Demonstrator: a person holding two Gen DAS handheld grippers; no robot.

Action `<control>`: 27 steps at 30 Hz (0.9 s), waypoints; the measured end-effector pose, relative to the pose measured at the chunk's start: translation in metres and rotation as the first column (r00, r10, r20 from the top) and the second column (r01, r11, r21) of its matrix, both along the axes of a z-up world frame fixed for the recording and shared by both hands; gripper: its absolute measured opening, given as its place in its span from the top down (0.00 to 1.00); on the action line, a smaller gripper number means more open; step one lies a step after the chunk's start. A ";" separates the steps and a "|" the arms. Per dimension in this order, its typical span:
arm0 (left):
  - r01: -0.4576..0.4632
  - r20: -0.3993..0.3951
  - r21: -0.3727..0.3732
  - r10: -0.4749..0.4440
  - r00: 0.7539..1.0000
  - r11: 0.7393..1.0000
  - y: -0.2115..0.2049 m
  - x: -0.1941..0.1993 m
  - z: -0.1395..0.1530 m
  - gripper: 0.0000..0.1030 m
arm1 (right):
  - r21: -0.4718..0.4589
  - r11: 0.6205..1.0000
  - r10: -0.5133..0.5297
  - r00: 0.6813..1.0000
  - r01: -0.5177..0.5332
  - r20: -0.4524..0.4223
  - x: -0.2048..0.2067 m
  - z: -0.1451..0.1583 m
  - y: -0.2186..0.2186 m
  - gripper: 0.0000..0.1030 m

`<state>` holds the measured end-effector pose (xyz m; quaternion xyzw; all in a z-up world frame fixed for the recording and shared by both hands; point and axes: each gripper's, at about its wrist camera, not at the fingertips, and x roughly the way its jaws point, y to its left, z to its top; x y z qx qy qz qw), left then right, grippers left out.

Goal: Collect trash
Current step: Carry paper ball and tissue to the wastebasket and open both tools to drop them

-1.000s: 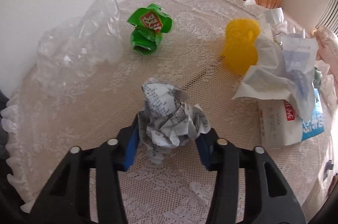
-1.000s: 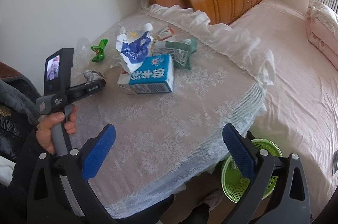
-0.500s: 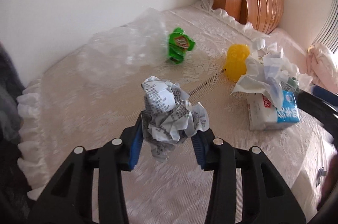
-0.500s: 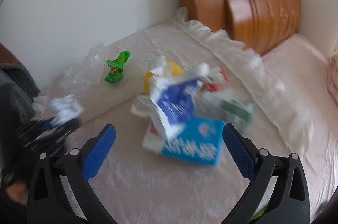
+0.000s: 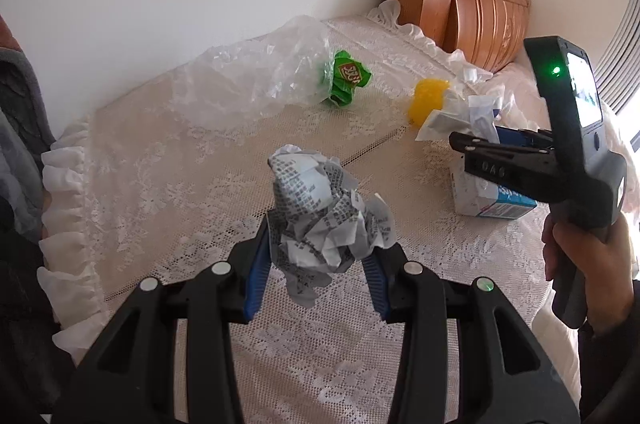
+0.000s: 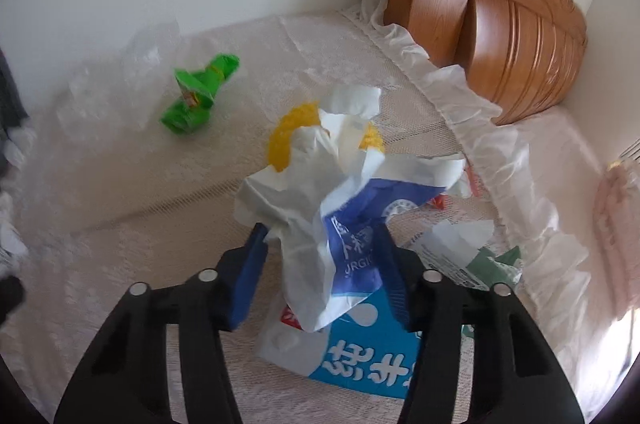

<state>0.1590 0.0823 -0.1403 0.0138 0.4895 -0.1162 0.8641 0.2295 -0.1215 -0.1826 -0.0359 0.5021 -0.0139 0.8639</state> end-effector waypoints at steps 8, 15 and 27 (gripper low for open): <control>0.009 0.026 -0.004 -0.009 1.000 1.000 0.000 -0.012 0.016 0.60 | 0.169 0.986 -0.005 0.998 -0.005 0.057 -0.011 0.032 -0.007 0.59; 0.077 0.064 -0.003 -0.076 0.995 0.997 -0.023 -0.038 0.040 0.60 | 0.291 0.957 -0.033 0.987 -0.014 0.156 -0.084 0.081 -0.029 0.59; 0.364 0.095 -0.025 -0.361 0.928 0.931 -0.149 -0.111 0.053 0.60 | 0.271 0.918 -0.336 0.932 0.290 0.140 -0.302 0.096 -0.151 0.59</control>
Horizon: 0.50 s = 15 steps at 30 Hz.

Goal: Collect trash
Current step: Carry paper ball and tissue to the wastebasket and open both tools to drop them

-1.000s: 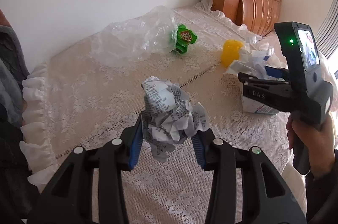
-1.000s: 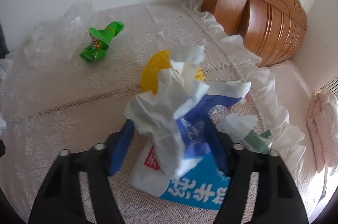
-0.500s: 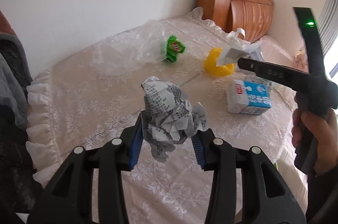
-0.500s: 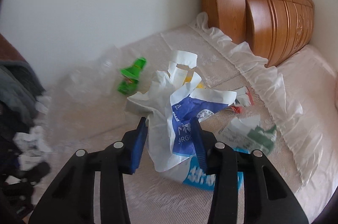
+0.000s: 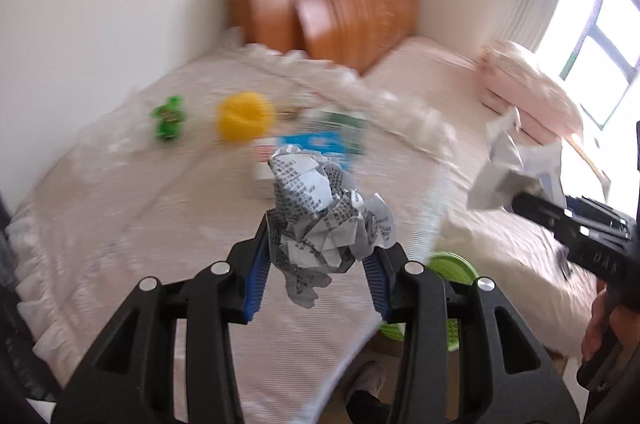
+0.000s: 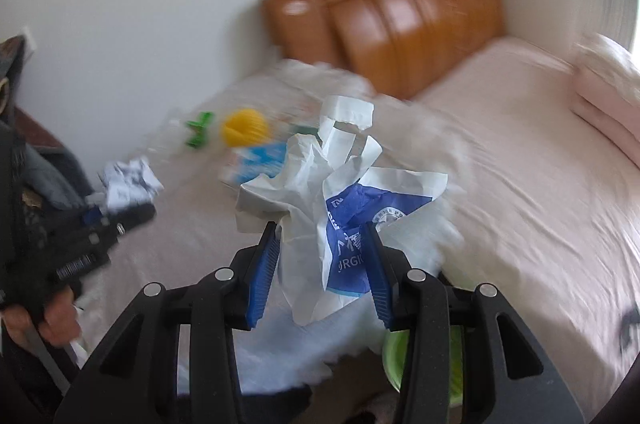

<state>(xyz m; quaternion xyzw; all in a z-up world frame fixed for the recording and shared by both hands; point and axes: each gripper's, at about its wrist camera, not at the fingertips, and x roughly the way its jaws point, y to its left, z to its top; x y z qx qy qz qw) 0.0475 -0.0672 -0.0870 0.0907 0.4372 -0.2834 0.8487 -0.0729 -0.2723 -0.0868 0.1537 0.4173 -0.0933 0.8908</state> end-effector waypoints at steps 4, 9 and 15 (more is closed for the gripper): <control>0.101 -0.015 -0.002 -0.101 0.995 0.995 -0.044 -0.025 -0.004 0.60 | 0.005 0.995 -0.096 0.995 0.096 -0.003 -0.041 -0.005 -0.029 0.59; 0.219 -0.025 0.010 -0.219 0.975 0.976 -0.091 -0.056 -0.010 0.60 | -0.008 0.987 -0.160 0.987 0.160 0.022 -0.075 0.001 -0.050 0.59; 0.341 -0.101 0.016 -0.337 0.936 0.940 -0.143 -0.089 -0.028 0.60 | -0.022 0.972 -0.232 0.972 0.232 0.021 -0.113 -0.001 -0.077 0.58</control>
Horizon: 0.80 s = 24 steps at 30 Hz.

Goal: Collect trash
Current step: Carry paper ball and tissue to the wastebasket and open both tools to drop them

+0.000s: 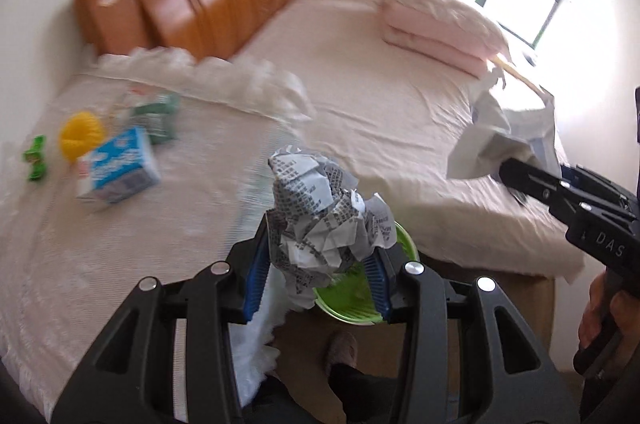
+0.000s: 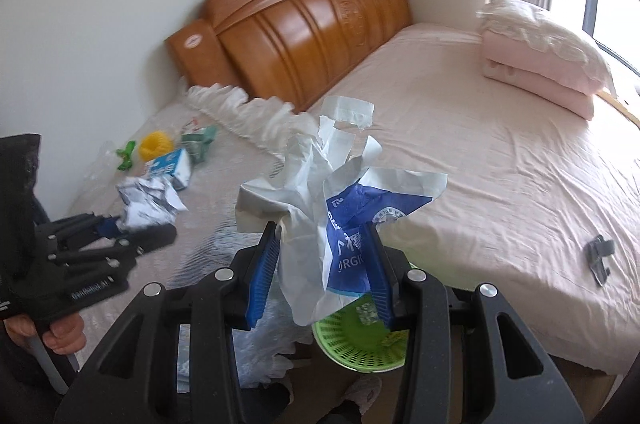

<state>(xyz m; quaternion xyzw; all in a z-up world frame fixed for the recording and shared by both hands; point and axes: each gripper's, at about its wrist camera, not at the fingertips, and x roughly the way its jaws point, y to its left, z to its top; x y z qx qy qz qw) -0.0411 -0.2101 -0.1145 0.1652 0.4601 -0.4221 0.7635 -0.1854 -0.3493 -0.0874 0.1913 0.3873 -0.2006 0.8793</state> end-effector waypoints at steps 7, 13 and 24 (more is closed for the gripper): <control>0.146 -0.046 0.061 -0.143 0.989 0.987 -0.064 -0.032 -0.035 0.55 | 0.010 0.996 -0.085 0.996 0.085 -0.016 -0.042 -0.006 -0.034 0.58; 0.134 -0.096 0.086 -0.126 0.987 0.987 -0.096 -0.044 -0.057 0.29 | 0.017 0.993 -0.115 0.993 0.116 -0.035 -0.066 -0.014 -0.058 0.58; 0.041 -0.054 0.090 -0.036 0.998 0.995 -0.081 -0.042 -0.040 0.09 | 0.051 0.995 -0.080 0.995 0.084 -0.062 -0.066 -0.034 -0.064 0.57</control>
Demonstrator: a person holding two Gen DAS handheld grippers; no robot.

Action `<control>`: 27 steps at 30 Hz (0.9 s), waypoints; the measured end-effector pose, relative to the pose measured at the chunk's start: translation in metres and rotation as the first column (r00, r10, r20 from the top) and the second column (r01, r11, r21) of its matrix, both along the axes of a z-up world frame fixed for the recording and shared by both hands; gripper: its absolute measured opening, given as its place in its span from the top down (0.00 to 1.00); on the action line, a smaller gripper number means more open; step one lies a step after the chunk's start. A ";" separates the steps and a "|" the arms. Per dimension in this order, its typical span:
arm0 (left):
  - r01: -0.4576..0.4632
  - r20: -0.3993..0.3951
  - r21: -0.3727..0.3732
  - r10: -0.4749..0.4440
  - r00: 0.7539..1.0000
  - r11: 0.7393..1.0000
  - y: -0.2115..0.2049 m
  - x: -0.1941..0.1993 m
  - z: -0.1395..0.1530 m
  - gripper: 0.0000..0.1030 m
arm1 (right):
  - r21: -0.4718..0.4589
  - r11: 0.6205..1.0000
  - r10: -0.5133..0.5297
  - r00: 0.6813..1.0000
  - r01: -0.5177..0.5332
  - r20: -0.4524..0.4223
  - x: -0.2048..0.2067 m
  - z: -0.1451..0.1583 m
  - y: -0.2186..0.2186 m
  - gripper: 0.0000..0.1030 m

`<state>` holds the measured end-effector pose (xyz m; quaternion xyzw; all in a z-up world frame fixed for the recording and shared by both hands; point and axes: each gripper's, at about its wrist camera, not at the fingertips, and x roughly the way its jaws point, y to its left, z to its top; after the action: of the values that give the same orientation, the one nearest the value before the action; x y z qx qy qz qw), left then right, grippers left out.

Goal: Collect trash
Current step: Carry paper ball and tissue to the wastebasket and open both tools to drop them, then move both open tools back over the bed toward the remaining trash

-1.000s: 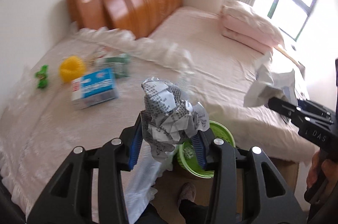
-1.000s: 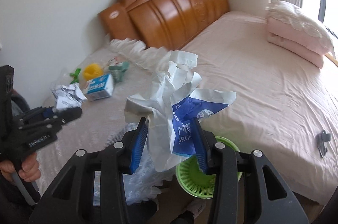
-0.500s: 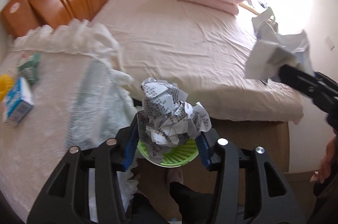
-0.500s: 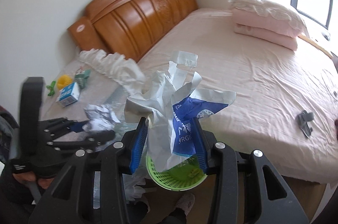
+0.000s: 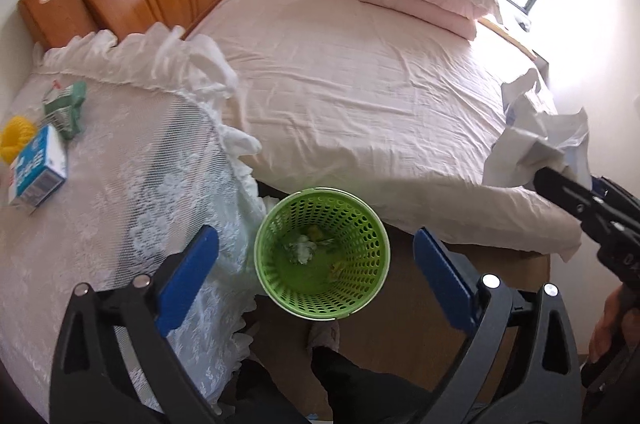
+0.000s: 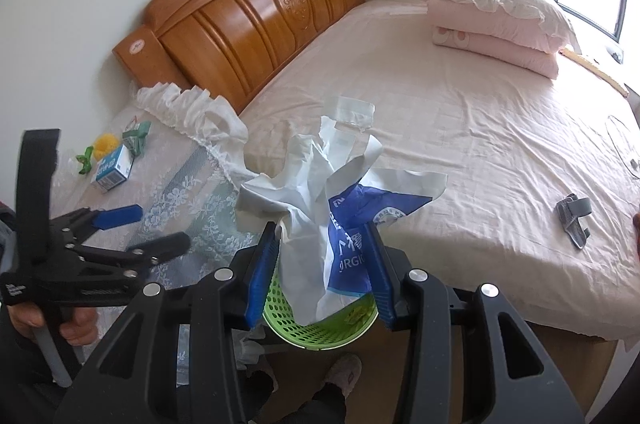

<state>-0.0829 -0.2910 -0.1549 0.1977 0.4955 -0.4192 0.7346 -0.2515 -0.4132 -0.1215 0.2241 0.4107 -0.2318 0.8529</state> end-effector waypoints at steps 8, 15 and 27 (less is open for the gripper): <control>-0.059 0.074 -0.025 0.061 0.995 0.998 0.038 0.006 0.026 0.09 | 0.058 0.997 0.055 0.997 -0.052 -0.045 0.019 -0.032 0.014 0.56; -0.130 0.071 -0.053 0.134 0.988 0.990 0.078 0.018 0.036 0.09 | 0.094 0.992 0.094 0.993 -0.087 -0.070 0.037 -0.053 0.028 0.55; -0.221 0.084 -0.051 0.225 0.971 0.974 0.111 0.028 0.038 0.09 | 0.123 0.985 0.143 0.963 -0.118 -0.227 0.065 -0.119 0.044 0.13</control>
<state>-0.0549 -0.1796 -0.1169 0.1440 0.4723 -0.3349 0.8025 -0.1865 -0.3693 -0.2410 0.2136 0.5347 -0.1773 0.7981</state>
